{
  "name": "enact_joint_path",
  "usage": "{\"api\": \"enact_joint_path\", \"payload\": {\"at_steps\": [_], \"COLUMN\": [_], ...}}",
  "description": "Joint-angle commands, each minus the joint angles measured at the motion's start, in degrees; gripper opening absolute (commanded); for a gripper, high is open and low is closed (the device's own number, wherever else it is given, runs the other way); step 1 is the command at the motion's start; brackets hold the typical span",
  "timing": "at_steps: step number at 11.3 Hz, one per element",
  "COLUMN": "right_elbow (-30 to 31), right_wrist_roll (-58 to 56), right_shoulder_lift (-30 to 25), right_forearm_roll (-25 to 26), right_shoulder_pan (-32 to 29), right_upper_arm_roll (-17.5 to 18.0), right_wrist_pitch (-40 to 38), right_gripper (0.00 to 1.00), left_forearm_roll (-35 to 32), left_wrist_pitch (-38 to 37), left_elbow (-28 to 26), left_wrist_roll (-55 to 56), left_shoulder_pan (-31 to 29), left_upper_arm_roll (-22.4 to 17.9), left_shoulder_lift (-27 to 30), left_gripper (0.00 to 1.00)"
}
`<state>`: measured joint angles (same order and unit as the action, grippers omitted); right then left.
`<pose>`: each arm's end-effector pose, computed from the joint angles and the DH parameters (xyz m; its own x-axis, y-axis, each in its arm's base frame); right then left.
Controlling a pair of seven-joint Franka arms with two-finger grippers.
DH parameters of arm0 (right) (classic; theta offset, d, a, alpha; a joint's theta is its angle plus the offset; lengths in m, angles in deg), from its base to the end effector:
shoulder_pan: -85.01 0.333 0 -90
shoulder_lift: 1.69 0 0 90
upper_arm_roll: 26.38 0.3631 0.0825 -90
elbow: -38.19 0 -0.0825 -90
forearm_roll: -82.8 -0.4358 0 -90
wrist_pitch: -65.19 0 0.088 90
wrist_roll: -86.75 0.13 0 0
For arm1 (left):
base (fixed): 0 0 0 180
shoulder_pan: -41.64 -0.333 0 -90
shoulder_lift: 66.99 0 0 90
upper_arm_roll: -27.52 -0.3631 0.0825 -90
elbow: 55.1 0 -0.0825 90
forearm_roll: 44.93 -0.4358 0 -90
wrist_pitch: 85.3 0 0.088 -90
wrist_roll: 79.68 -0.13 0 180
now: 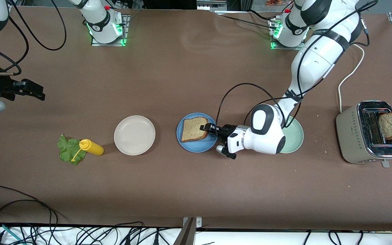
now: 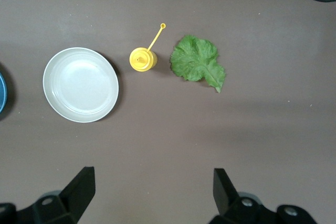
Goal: Make sandwich in blue plate with both arms
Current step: 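Lay the bread on the blue plate and raise the left gripper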
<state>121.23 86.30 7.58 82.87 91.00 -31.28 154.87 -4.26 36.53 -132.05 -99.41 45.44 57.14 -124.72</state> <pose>0.6603 0.0169 0.6094 0.9986 0.0273 -0.0454 0.0280 -0.9995 0.0146 0.7062 -0.3998 0.1621 0.9416 -0.3229 -0.0952 -0.0945 -0.5249 0.8459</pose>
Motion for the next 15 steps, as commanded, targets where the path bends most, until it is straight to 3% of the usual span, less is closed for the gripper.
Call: {"api": "enact_joint_path", "payload": {"at_steps": [1, 6, 9, 15], "right_elbow": [-0.2, -0.1, -0.1, -0.1], "right_wrist_roll": [0.4, 0.4, 0.4, 0.6], "right_shoulder_lift": [-0.6, -0.6, -0.6, -0.3], "right_forearm_roll": [-0.7, -0.7, -0.7, -0.5], "right_shoulder_pan": [-0.1, -0.1, -0.1, -0.1], "right_upper_arm_roll": [0.1, 0.1, 0.1, -0.1], "right_wrist_pitch": [-0.5, -0.5, -0.5, 0.2], "right_gripper": [1.00, 1.00, 1.00, 1.00], "left_forearm_roll": [1.3, -12.8, -21.9, -42.5], "left_wrist_pitch": [0.6, -2.1, -9.9, -28.1], "left_elbow": [-1.0, -0.6, -0.6, -0.5], "left_wrist_roll": [-2.4, -5.7, -5.0, 11.5], "left_shoulder_pan": [-0.1, -2.8, -5.7, -9.4], "left_upper_arm_roll": [-1.2, -2.3, -2.4, -2.6], "left_shoulder_lift": [0.0, 3.5, 8.7, 26.8], "left_gripper": [1.00, 1.00, 1.00, 1.00]}}
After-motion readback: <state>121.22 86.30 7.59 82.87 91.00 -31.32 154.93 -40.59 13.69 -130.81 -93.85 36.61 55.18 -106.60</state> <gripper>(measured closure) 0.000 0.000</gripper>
